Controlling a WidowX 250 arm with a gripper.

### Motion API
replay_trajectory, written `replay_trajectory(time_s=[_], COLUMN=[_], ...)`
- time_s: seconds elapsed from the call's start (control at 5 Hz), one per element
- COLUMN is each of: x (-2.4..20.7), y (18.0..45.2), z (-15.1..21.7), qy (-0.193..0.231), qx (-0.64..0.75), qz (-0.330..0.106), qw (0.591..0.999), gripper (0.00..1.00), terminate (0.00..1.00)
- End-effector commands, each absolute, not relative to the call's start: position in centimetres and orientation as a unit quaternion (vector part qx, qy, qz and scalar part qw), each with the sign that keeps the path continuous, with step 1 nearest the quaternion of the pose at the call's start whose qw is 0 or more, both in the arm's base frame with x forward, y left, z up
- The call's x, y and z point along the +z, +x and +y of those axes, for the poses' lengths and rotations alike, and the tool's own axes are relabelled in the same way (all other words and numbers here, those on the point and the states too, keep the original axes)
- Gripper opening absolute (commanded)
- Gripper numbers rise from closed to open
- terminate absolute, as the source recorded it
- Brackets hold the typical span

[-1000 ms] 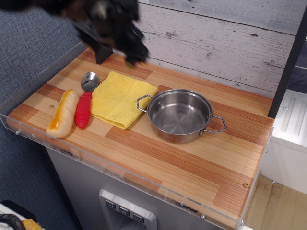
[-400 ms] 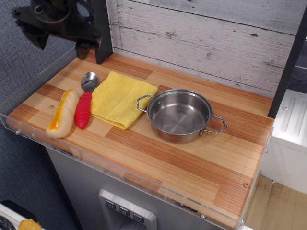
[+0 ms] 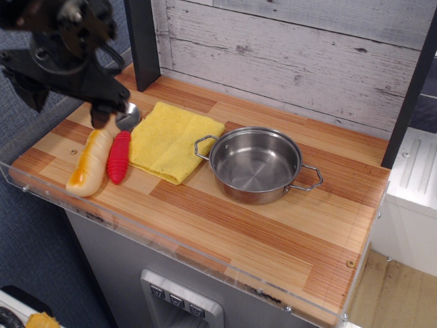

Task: Put the sub roll into the pan

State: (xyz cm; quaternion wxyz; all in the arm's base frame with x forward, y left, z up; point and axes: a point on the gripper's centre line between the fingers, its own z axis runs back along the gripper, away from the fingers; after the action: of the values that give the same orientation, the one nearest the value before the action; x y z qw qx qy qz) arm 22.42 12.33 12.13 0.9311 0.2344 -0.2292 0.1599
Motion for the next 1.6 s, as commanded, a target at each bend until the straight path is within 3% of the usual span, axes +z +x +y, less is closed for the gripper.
replay_trajectory(time_s=[0.0, 0.4, 0.6, 0.8, 1.4], x=[12.1, 11.7, 8.8, 8.2, 8.5], y=[20.1, 19.0, 19.9, 22.0, 21.6], z=[12.6, 15.5, 16.6, 15.5, 16.2], qy=[0.256, 0.26, 0.174, 0.104, 0.13], qx=[0.169, 0.211, 0.247, 0.25, 0.238], qz=[-0.212, -0.205, -0.237, -0.277, -0.257], qw=[0.928, 0.92, 0.923, 0.922, 0.928], gripper=[1.0, 1.0, 1.0, 1.0, 1.0], terminate=[0.0, 0.0, 0.0, 0.0, 0.0])
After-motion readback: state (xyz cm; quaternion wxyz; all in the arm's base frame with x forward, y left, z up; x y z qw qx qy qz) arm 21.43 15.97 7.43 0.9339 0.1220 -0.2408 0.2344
